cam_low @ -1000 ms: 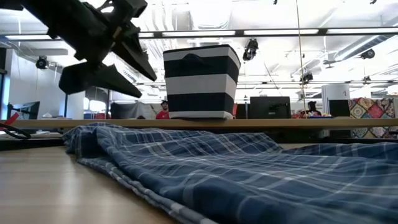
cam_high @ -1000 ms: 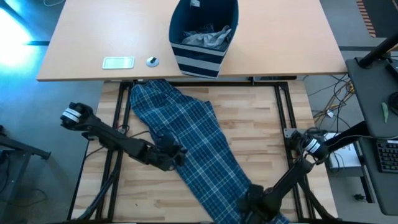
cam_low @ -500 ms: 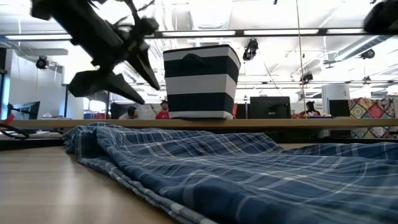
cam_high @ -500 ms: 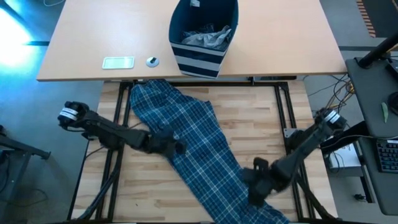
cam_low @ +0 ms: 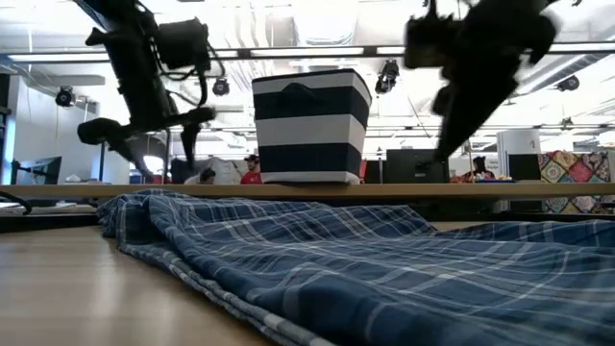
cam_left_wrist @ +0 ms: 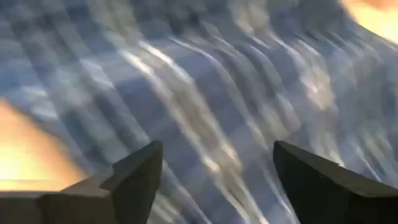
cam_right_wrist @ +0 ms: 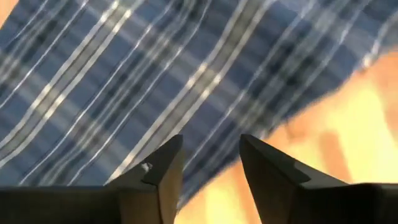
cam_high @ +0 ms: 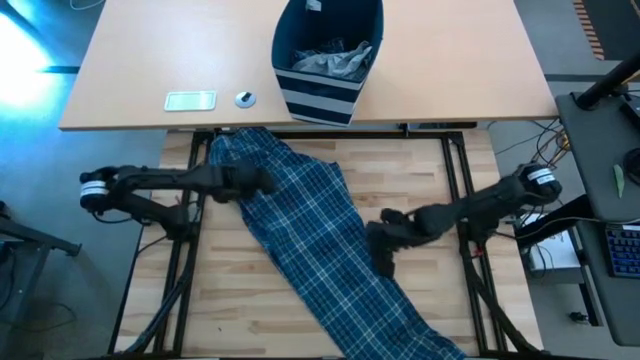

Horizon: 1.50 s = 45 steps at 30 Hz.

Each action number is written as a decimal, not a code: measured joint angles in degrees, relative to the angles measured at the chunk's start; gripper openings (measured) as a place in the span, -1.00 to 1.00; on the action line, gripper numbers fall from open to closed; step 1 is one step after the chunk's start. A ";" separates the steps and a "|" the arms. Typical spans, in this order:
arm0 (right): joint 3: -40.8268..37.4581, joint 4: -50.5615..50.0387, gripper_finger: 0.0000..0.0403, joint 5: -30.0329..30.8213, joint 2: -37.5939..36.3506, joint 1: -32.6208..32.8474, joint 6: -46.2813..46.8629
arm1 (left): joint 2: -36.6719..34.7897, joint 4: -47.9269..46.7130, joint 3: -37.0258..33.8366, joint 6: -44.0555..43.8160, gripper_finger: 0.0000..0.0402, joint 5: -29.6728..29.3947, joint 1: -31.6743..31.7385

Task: Fold Laundry from Bin
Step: Fold the blue patterned pants

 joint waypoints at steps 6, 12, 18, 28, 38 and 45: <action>-2.34 4.69 -0.09 -0.03 0.75 -8.54 -12.03 | -0.30 -1.79 0.00 -0.42 0.61 -0.02 9.59; -2.01 6.63 -0.08 -6.45 0.75 -16.02 -15.06 | 0.99 -2.24 -0.40 -1.08 0.59 0.18 19.76; -2.00 6.56 -0.08 -7.13 0.73 -18.88 -13.49 | 3.20 -1.80 -2.66 -8.68 0.57 2.96 25.33; -3.83 13.68 -0.08 -8.98 6.80 -19.29 -11.19 | 8.29 6.76 -7.79 -21.79 0.57 -2.22 16.06; 3.35 20.43 -0.08 -8.16 23.17 -26.19 -16.78 | 16.61 15.99 -9.01 -4.74 0.57 -13.00 20.89; 14.47 8.77 -0.08 -6.32 23.24 -34.24 -21.53 | 14.43 13.84 -2.15 6.57 0.57 -12.83 25.39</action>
